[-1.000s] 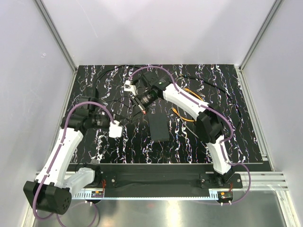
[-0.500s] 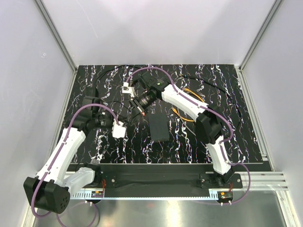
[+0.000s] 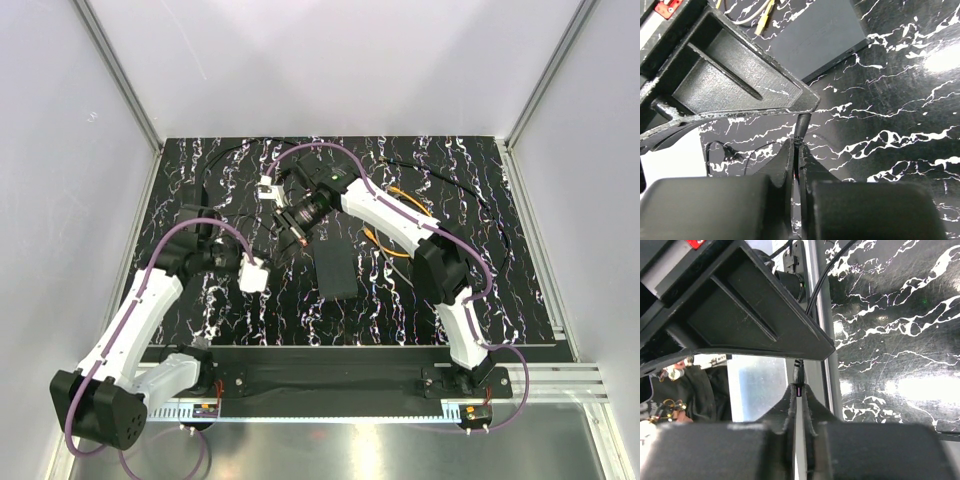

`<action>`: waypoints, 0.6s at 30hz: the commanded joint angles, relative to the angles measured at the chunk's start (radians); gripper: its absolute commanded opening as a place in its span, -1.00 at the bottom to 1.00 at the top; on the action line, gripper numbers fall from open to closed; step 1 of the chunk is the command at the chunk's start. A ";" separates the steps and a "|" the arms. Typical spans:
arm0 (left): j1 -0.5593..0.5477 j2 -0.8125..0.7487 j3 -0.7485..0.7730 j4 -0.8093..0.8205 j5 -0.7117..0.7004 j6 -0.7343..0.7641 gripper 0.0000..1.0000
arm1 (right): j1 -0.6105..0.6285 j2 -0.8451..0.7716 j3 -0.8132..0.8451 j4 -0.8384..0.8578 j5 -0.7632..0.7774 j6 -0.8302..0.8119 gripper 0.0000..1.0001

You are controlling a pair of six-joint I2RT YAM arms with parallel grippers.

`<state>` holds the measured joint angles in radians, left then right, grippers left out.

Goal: Insert the plug into the switch port

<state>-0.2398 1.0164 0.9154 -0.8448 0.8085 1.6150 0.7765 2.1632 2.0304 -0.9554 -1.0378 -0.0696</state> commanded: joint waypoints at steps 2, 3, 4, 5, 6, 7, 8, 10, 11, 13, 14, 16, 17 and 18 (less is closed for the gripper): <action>-0.012 0.014 0.010 -0.022 0.014 -0.055 -1.00 | 0.001 -0.009 0.042 0.004 0.015 -0.013 -0.58; -0.012 0.025 0.014 -0.020 0.005 -0.125 -1.00 | -0.006 -0.019 0.037 0.001 0.028 -0.016 -0.09; -0.012 0.030 0.013 -0.010 -0.008 -0.179 -1.00 | -0.032 -0.028 0.024 0.009 0.036 -0.007 0.07; -0.012 0.036 0.013 0.013 -0.035 -0.235 -1.00 | -0.055 -0.042 -0.013 0.035 0.042 0.004 0.17; -0.012 0.043 0.013 0.013 -0.045 -0.319 -1.00 | -0.077 -0.072 -0.036 0.052 0.059 0.017 0.25; -0.012 0.059 0.013 0.010 -0.052 -0.360 -1.00 | -0.129 -0.086 -0.057 0.076 0.068 0.042 0.32; -0.012 0.068 0.010 0.015 -0.067 -0.401 -1.00 | -0.155 -0.112 -0.097 0.086 0.096 0.054 0.33; -0.015 0.099 -0.006 0.068 -0.101 -0.567 -1.00 | -0.236 -0.134 -0.137 0.096 0.137 0.063 0.34; -0.016 0.114 -0.007 0.070 -0.107 -0.611 -1.00 | -0.255 -0.147 -0.166 0.089 0.215 0.063 0.34; -0.024 0.167 -0.001 0.069 -0.121 -0.693 -1.00 | -0.292 -0.154 -0.188 0.058 0.310 0.054 0.29; -0.030 0.186 0.002 0.067 -0.127 -0.722 -1.00 | -0.319 -0.157 -0.214 0.049 0.374 0.047 0.29; -0.064 0.252 0.011 0.052 -0.153 -0.794 -1.00 | -0.336 -0.157 -0.260 0.020 0.430 0.040 0.28; -0.100 0.279 0.016 0.043 -0.161 -0.841 -1.00 | -0.350 -0.163 -0.281 0.017 0.444 0.042 0.27; -0.121 0.301 0.017 0.043 -0.173 -0.897 -1.00 | -0.353 -0.167 -0.307 0.015 0.450 0.051 0.28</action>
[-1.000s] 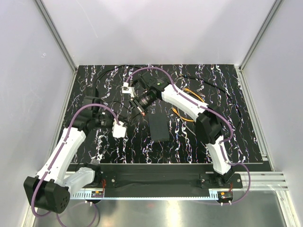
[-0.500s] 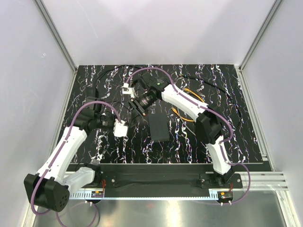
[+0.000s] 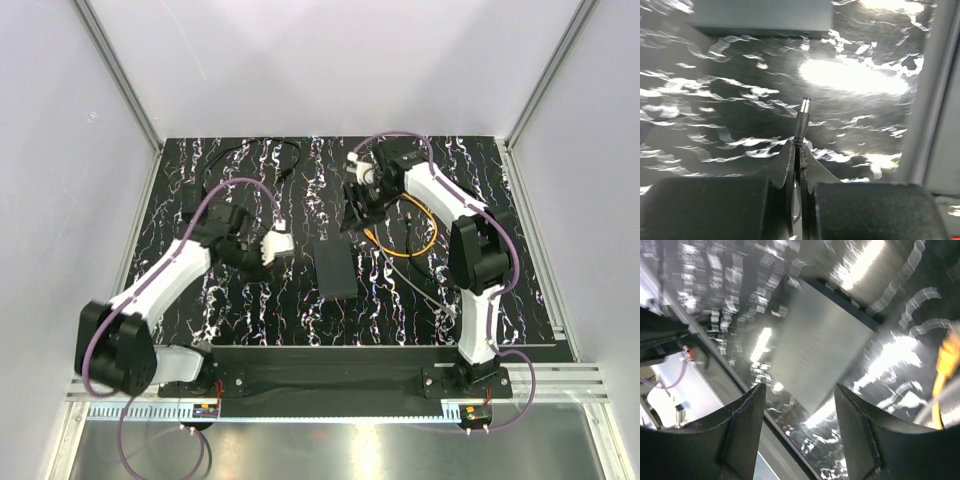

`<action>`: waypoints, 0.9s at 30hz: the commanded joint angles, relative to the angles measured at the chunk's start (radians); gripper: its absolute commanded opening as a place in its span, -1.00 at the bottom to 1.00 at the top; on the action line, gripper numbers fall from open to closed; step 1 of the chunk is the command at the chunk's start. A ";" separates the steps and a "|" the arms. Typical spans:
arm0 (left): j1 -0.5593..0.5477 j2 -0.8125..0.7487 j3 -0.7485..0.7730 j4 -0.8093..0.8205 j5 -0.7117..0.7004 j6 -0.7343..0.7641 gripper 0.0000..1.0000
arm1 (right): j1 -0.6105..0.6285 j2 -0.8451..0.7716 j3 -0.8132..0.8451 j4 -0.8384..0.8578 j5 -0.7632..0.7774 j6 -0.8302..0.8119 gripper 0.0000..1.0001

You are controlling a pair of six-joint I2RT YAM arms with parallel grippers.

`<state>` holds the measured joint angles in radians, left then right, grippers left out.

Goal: Insert the plug into the switch port

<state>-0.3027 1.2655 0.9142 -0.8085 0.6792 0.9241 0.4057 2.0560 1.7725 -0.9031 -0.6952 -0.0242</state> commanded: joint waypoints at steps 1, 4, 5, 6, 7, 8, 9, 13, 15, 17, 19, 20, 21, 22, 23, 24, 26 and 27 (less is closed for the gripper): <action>-0.078 0.090 0.015 0.035 -0.067 -0.243 -1.00 | 0.016 -0.065 -0.105 -0.034 0.117 0.010 0.28; -0.118 0.121 0.003 0.098 -0.052 -0.335 -1.00 | 0.010 -0.080 -0.180 -0.016 0.123 0.018 0.28; -0.130 0.129 0.000 0.121 -0.064 -0.359 -1.00 | 0.008 -0.088 -0.226 -0.011 0.123 0.018 0.29; -0.163 0.155 -0.003 0.144 -0.093 -0.416 -1.00 | 0.001 -0.089 -0.244 -0.007 0.117 0.018 0.28; -0.180 0.170 0.002 0.178 -0.151 -0.441 -1.00 | -0.002 -0.091 -0.261 0.001 0.109 0.033 0.28; -0.194 0.190 0.014 0.180 -0.164 -0.459 -1.00 | -0.005 -0.088 -0.292 0.004 0.096 0.047 0.29; -0.209 0.231 0.032 0.183 -0.162 -0.487 -1.00 | -0.010 -0.089 -0.304 0.009 0.085 0.050 0.29; -0.233 0.329 0.076 0.230 -0.187 -0.547 -1.00 | -0.011 -0.082 -0.349 0.052 0.034 0.079 0.27; -0.256 0.366 0.097 0.229 -0.193 -0.562 -1.00 | -0.011 -0.065 -0.349 0.058 0.028 0.084 0.25; -0.268 0.411 0.114 0.236 -0.222 -0.562 -1.00 | -0.015 -0.051 -0.344 0.059 0.033 0.084 0.22; -0.273 0.437 0.118 0.259 -0.221 -0.570 -1.00 | -0.013 -0.043 -0.341 0.063 0.028 0.086 0.18; -0.274 0.445 0.120 0.265 -0.213 -0.570 -1.00 | -0.013 -0.037 -0.341 0.066 0.019 0.087 0.16; -0.274 0.449 0.120 0.270 -0.208 -0.571 -1.00 | -0.013 -0.034 -0.341 0.072 0.016 0.090 0.15; -0.277 0.456 0.120 0.288 -0.211 -0.574 -1.00 | -0.013 -0.033 -0.343 0.081 0.013 0.095 0.13; -0.280 0.466 0.121 0.293 -0.208 -0.576 -1.00 | -0.013 -0.025 -0.346 0.087 0.010 0.098 0.10; -0.280 0.474 0.126 0.295 -0.204 -0.580 -1.00 | -0.013 -0.022 -0.347 0.090 0.008 0.101 0.10; -0.282 0.486 0.132 0.304 -0.191 -0.593 -1.00 | -0.013 -0.014 -0.352 0.099 0.002 0.104 0.06; -0.280 0.488 0.133 0.305 -0.185 -0.591 -1.00 | -0.015 -0.013 -0.352 0.101 0.000 0.109 0.05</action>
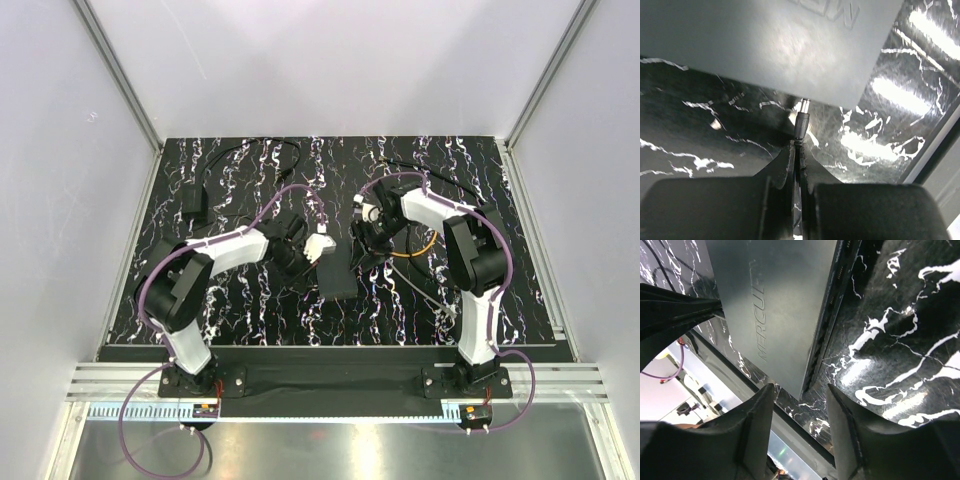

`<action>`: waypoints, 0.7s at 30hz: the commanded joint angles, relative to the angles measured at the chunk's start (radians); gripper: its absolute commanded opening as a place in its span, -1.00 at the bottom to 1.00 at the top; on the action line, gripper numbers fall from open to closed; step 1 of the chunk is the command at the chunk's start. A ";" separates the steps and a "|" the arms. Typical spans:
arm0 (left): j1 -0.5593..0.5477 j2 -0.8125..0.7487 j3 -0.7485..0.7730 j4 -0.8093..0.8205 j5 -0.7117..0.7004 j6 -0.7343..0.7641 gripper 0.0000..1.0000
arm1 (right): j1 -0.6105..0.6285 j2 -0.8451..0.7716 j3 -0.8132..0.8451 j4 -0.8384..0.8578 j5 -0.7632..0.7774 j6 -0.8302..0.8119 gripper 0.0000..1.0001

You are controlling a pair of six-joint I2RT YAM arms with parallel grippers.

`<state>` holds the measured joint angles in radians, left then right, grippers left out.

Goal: Insert the plug into the switch port

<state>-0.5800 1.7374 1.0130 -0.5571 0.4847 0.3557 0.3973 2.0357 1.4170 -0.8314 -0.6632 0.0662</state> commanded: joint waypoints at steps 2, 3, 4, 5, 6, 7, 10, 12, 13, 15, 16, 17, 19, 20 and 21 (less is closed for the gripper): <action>-0.004 0.019 0.036 0.062 0.017 -0.021 -1.00 | -0.005 0.012 0.005 0.037 -0.041 0.020 0.03; -0.003 0.025 0.044 0.054 0.022 -0.018 -1.00 | -0.006 0.017 0.007 0.037 -0.042 0.023 0.02; -0.004 0.028 0.047 0.054 0.022 -0.018 -1.00 | -0.005 0.020 0.008 0.038 -0.044 0.023 0.01; -0.007 0.033 0.050 0.051 0.020 -0.018 -1.00 | -0.005 0.024 0.010 0.040 -0.047 0.023 0.01; -0.009 0.040 0.056 0.048 0.017 -0.021 -1.00 | -0.005 0.027 0.010 0.043 -0.049 0.026 0.01; -0.011 0.045 0.059 0.042 0.014 -0.018 -1.00 | -0.005 0.030 0.008 0.043 -0.053 0.027 0.00; -0.014 0.053 0.062 0.030 0.012 -0.014 -1.00 | -0.005 0.035 0.004 0.044 -0.059 0.033 0.00; -0.023 0.062 0.070 0.013 0.005 -0.001 -1.00 | -0.006 0.038 0.000 0.049 -0.064 0.040 -0.01; -0.023 0.070 0.076 -0.009 -0.004 0.000 -1.00 | -0.005 0.040 -0.001 0.049 -0.065 0.038 -0.01; -0.024 0.071 0.075 -0.030 -0.001 0.003 -1.00 | -0.005 0.037 -0.004 0.046 -0.059 0.038 -0.02; -0.024 0.070 0.065 -0.035 0.006 0.005 -1.00 | -0.006 0.037 -0.007 0.046 -0.055 0.037 -0.02; -0.026 0.059 0.059 -0.035 0.009 0.005 -1.00 | -0.005 0.028 -0.009 0.046 -0.055 0.037 -0.02; -0.024 0.039 0.039 -0.023 0.021 0.002 -1.00 | -0.006 0.009 -0.022 0.054 -0.064 0.030 -0.03; -0.023 0.018 0.026 -0.018 0.022 0.000 -1.00 | -0.006 -0.018 -0.030 0.061 -0.072 0.030 -0.03; -0.023 0.002 0.018 0.000 0.029 -0.003 -1.00 | -0.008 -0.034 -0.036 0.075 -0.078 0.029 -0.04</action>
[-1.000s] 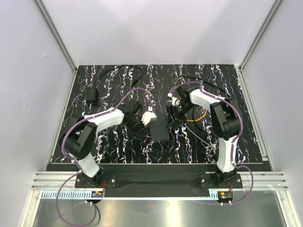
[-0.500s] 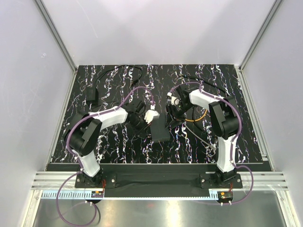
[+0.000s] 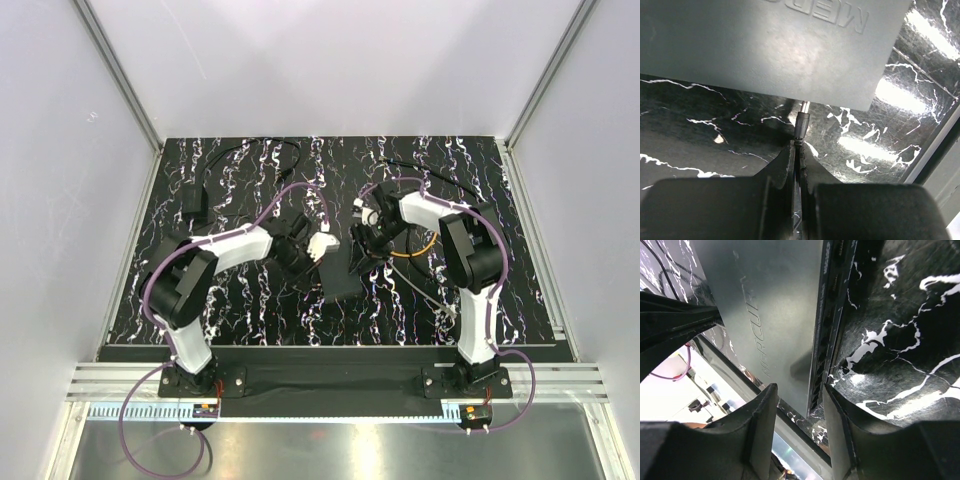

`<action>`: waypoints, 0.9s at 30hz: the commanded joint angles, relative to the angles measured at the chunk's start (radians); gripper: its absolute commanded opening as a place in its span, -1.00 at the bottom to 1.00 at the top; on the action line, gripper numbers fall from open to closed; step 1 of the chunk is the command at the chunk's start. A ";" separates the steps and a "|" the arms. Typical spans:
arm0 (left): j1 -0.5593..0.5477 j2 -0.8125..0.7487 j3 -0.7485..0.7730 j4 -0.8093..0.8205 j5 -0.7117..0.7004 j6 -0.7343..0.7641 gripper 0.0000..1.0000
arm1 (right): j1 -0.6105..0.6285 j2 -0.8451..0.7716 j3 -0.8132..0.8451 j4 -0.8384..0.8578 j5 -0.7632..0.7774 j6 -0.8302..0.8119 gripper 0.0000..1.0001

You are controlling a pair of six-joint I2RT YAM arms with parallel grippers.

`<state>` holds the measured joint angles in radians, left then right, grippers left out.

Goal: Insert the plug into the switch port

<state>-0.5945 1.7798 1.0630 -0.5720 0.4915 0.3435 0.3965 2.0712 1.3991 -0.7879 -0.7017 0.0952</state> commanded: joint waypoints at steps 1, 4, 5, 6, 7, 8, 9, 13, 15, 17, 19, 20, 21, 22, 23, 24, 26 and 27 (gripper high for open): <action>-0.005 -0.057 -0.043 0.026 0.035 0.009 -1.00 | -0.007 -0.086 -0.034 0.038 -0.051 -0.003 -0.04; 0.001 -0.131 -0.067 0.064 0.077 0.003 -1.00 | -0.012 -0.163 -0.055 0.068 -0.122 -0.006 -0.06; 0.008 -0.157 -0.074 0.075 0.085 0.000 -1.00 | -0.013 -0.196 -0.058 0.078 -0.151 -0.002 -0.07; 0.012 -0.198 -0.086 0.099 0.088 -0.006 -1.00 | -0.013 -0.210 -0.058 0.093 -0.185 0.011 -0.07; 0.012 -0.224 -0.092 0.113 0.097 -0.008 -1.00 | -0.013 -0.223 -0.057 0.104 -0.241 0.024 -0.07; 0.013 -0.244 -0.098 0.127 0.102 -0.026 -1.00 | -0.015 -0.238 -0.054 0.114 -0.266 0.044 -0.07; 0.015 -0.284 -0.110 0.153 0.116 -0.037 -1.00 | -0.013 -0.243 -0.051 0.143 -0.295 0.084 -0.07; 0.013 -0.374 -0.147 0.247 0.139 -0.122 -1.00 | -0.012 -0.234 -0.051 0.229 -0.439 0.201 -0.07; 0.012 -0.408 -0.159 0.297 0.139 -0.164 -1.00 | -0.007 -0.229 -0.052 0.268 -0.461 0.245 -0.06; 0.012 -0.430 -0.163 0.307 0.142 -0.185 -1.00 | 0.002 -0.226 -0.048 0.269 -0.472 0.248 -0.07; 0.013 -0.433 -0.158 0.310 0.148 -0.205 -1.00 | 0.011 -0.227 -0.045 0.274 -0.485 0.255 -0.06; 0.012 -0.436 -0.155 0.308 0.145 -0.216 -1.00 | 0.025 -0.232 -0.045 0.276 -0.486 0.258 -0.05; 0.013 -0.438 -0.156 0.317 0.151 -0.224 -1.00 | 0.031 -0.233 -0.045 0.282 -0.481 0.259 -0.05; 0.013 -0.442 -0.156 0.320 0.157 -0.230 -1.00 | 0.038 -0.237 -0.046 0.285 -0.479 0.259 -0.04; 0.012 -0.442 -0.156 0.323 0.163 -0.241 -1.00 | 0.047 -0.234 -0.048 0.291 -0.482 0.264 -0.04; 0.013 -0.444 -0.156 0.330 0.162 -0.247 -1.00 | 0.056 -0.232 -0.046 0.292 -0.483 0.265 -0.05; 0.012 -0.439 -0.152 0.330 0.160 -0.251 -1.00 | 0.067 -0.224 -0.045 0.289 -0.490 0.265 -0.04; 0.013 -0.439 -0.149 0.333 0.159 -0.253 -1.00 | 0.076 -0.223 -0.043 0.289 -0.490 0.265 -0.05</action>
<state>-0.5842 1.3659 0.9070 -0.3038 0.6144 0.1223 0.4469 1.8507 1.3323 -0.5301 -1.1477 0.3416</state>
